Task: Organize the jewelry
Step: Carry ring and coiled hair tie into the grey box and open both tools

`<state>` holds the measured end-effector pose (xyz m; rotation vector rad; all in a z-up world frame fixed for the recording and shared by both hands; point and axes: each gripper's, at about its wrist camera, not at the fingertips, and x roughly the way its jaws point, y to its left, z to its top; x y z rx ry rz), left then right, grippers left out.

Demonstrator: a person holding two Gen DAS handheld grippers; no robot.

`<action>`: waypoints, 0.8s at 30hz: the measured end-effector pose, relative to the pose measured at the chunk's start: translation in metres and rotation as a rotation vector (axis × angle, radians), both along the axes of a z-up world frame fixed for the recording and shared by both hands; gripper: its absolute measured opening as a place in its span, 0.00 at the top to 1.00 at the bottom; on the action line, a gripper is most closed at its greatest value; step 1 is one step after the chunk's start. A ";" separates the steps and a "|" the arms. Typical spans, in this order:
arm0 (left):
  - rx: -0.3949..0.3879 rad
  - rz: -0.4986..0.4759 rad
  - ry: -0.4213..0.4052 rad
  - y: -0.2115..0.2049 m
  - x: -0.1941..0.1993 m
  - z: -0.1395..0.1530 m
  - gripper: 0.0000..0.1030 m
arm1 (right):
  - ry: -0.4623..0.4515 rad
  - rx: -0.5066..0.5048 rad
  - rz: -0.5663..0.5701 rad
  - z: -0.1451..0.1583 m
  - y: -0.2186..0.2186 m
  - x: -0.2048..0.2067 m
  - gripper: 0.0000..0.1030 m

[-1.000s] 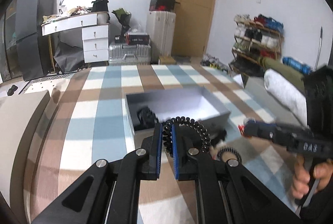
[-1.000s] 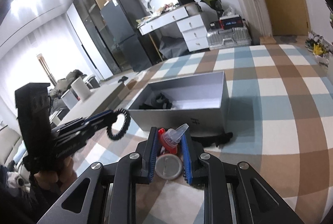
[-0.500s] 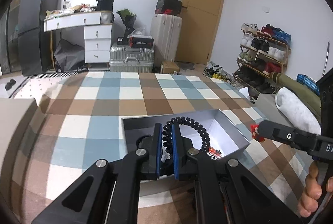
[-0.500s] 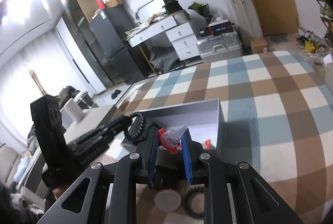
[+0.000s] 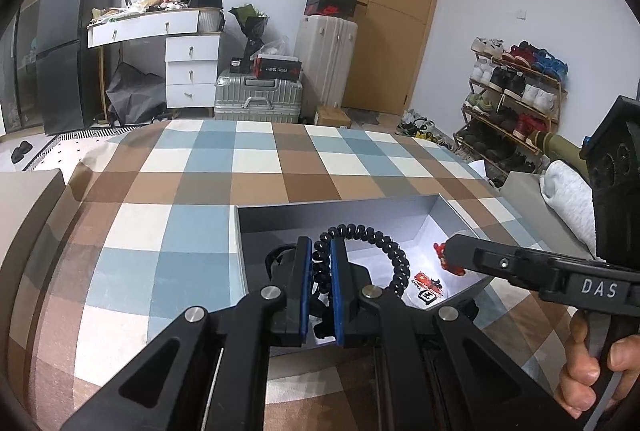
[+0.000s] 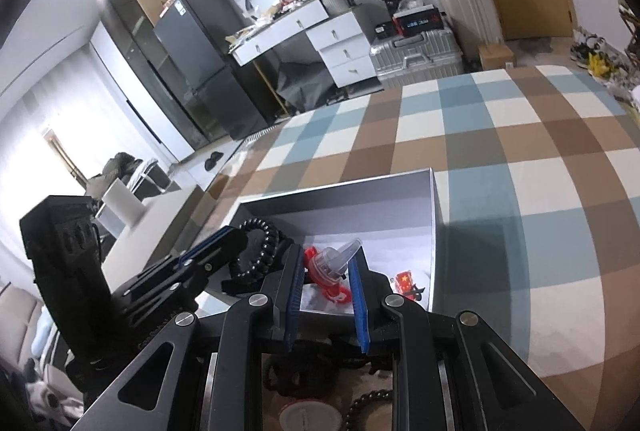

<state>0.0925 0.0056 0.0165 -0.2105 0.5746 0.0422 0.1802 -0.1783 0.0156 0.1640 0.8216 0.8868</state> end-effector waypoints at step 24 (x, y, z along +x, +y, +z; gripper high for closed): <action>-0.014 -0.036 0.022 -0.003 0.000 -0.002 0.95 | -0.015 -0.043 -0.010 0.003 0.002 -0.006 0.75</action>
